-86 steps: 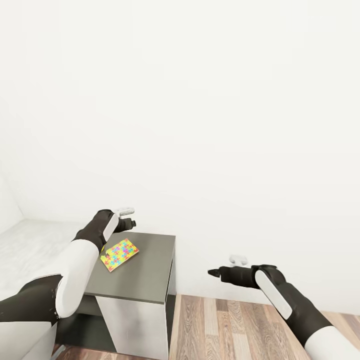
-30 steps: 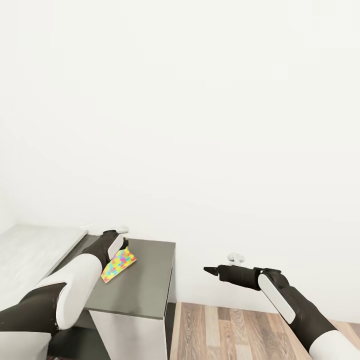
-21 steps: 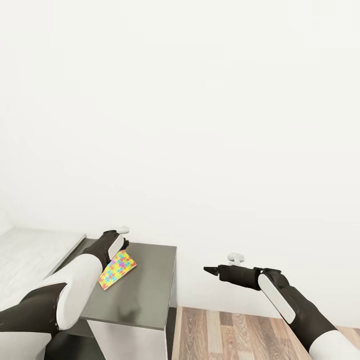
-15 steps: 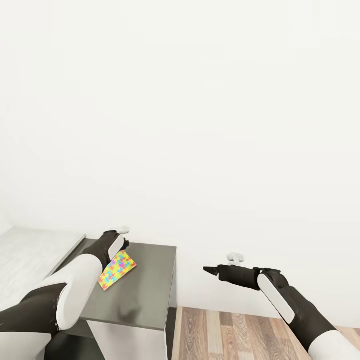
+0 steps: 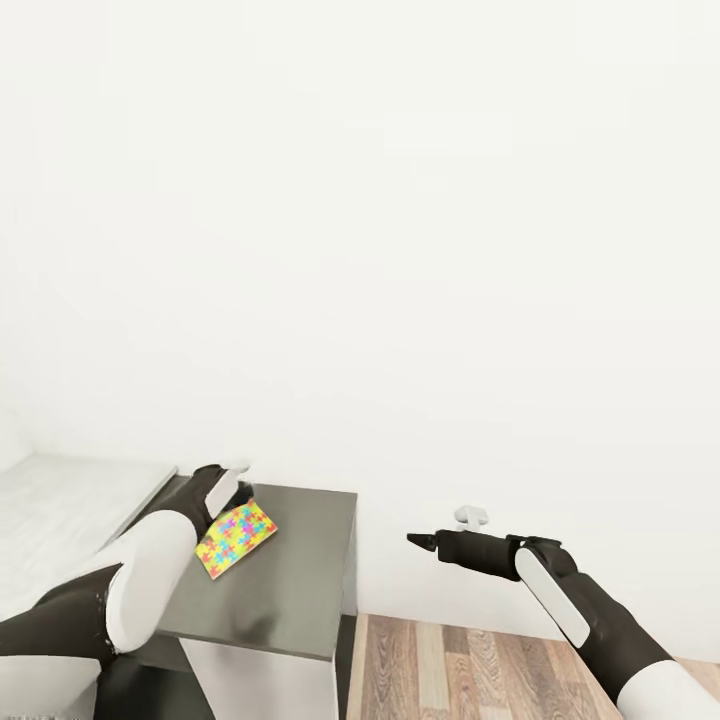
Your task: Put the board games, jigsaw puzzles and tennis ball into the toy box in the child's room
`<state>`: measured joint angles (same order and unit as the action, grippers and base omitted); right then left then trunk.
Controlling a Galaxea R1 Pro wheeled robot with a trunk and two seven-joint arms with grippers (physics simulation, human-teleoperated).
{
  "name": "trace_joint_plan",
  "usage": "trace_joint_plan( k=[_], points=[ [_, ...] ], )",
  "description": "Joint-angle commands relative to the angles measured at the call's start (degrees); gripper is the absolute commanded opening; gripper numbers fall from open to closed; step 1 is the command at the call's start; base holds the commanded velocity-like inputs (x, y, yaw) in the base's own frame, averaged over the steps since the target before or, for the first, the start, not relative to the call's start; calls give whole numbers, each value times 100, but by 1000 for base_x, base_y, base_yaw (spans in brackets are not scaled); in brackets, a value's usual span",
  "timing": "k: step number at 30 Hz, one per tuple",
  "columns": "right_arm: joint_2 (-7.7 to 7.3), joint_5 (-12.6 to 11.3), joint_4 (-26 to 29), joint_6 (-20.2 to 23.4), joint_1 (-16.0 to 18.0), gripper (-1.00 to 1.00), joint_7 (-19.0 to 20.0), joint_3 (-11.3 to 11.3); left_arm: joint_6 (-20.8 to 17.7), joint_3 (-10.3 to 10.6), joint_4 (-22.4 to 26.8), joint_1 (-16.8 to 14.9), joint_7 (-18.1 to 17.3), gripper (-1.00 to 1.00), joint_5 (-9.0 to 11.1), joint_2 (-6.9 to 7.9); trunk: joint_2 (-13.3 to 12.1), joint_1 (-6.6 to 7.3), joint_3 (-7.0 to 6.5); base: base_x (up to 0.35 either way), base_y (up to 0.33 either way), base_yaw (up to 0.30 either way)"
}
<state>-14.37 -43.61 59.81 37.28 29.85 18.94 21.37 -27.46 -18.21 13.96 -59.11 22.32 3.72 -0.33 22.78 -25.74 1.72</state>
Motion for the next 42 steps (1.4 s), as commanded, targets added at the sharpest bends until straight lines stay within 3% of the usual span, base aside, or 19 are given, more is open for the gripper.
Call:
trace_joint_plan(
  k=[1, 3, 10, 19, 29, 42],
  points=[
    [-5, -9, 4, 16, 6, 100, 5, 8, -26, -157, -38, -4, 17, 100, 63, 9, 14, -4, 14, 0, 0, 60],
    [-9, -8, 7, 16, 9, 100, 5, 6, -29, -316, -143, -4, -23, 100, 81, 36, 14, -4, 14, 0, 0, 39],
    [-22, -7, 15, 16, 8, 100, 12, 6, -26, -457, -469, 29, -221, 100, 76, 159, 14, -4, 14, 0, 0, 13],
    [-4, 0, 21, 16, 6, 100, 13, 8, -26, -448, -521, 259, -443, 100, 50, 230, 14, -4, 14, 0, 0, 1],
    [9, 2, 25, 16, 7, 100, 13, 10, -5, -422, -507, 285, -459, 100, 44, 218, 14, -4, 14, 0, 0, 0],
    [5, 2, 35, 16, 7, 100, 13, 16, 312, -413, -500, 286, -456, 100, 35, 200, 14, -4, 14, 0, 0, 0]
  ],
)
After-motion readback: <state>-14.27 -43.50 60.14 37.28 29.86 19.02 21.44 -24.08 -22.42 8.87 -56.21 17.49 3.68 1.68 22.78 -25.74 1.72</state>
